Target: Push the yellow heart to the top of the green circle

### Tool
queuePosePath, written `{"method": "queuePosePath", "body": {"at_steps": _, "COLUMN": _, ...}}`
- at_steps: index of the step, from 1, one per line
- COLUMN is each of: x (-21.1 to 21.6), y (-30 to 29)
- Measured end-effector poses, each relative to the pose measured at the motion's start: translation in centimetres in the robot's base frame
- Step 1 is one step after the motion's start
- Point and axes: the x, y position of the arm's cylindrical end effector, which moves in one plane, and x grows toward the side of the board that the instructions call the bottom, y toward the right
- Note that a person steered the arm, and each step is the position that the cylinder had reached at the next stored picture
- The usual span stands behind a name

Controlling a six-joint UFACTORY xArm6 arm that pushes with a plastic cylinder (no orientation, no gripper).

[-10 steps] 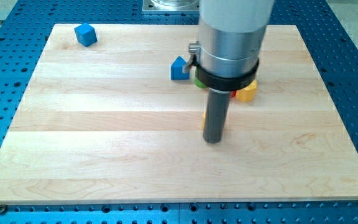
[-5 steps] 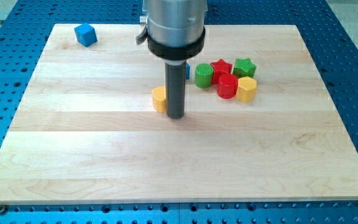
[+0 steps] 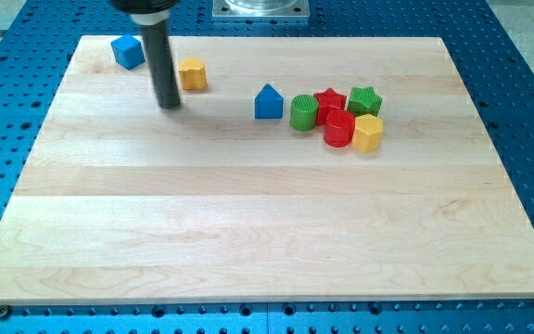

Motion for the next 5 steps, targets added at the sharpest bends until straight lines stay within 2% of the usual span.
{"method": "queuePosePath", "body": {"at_steps": 1, "x": -3.9, "y": -0.6}}
{"method": "queuePosePath", "body": {"at_steps": 4, "x": -5.8, "y": 11.4}}
{"method": "queuePosePath", "body": {"at_steps": 5, "x": -8.2, "y": 8.6}}
